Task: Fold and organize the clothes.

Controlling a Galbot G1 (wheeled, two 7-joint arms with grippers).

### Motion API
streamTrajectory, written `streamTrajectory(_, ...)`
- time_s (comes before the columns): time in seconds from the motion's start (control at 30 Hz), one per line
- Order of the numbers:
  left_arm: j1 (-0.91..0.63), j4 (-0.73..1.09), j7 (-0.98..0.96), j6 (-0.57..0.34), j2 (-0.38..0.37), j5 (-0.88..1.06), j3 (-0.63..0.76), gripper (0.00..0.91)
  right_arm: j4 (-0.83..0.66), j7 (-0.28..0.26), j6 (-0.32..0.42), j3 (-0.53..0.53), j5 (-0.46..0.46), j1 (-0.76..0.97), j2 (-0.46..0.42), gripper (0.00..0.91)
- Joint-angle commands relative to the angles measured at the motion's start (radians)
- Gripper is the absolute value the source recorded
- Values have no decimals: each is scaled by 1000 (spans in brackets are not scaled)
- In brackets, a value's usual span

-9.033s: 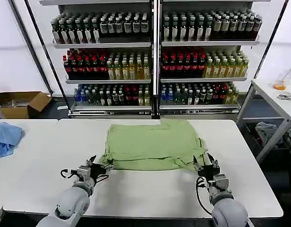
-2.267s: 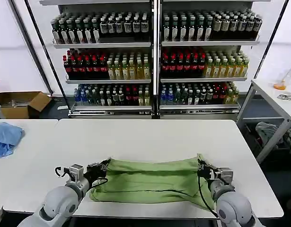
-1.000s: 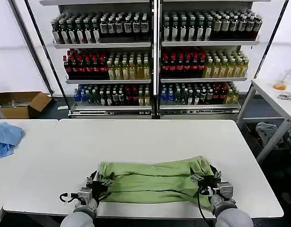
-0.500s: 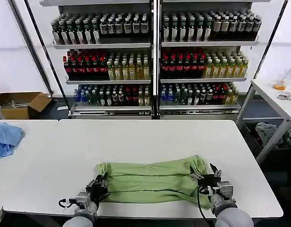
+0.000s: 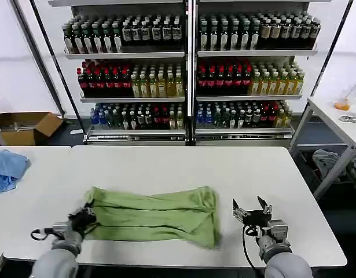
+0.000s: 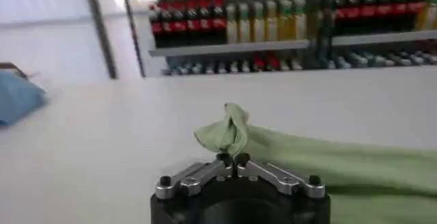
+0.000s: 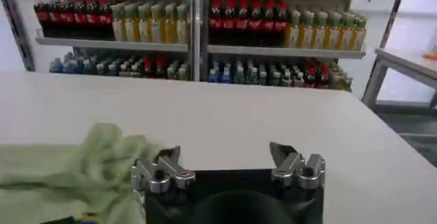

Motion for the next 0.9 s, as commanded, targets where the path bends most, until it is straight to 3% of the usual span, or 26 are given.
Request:
streamTrajectory(0.03, -5, -87, 14, 46, 152, -348, -282, 20, 6, 1, 1, 2, 1, -4, -5, 907)
streamTrajectory(0.13, -14, -200, 21, 62, 104, -569, -229, 20, 10, 2, 1, 4, 1, -10, -9, 907)
streamTrajectory(0.4, -28, -322, 21, 80, -56, -798, -14, 20, 10, 4, 0, 8, 0, -17, -15, 907)
streamTrajectory(0.63, -119, -270, 12, 65, -128, -814, 173, 20, 6, 4, 0, 9, 0, -19, -23, 907)
streamTrajectory(0.9, -199, -129, 4, 64, -172, -687, 311, 20, -1, 3, 1, 8, 2, -11, -25, 907)
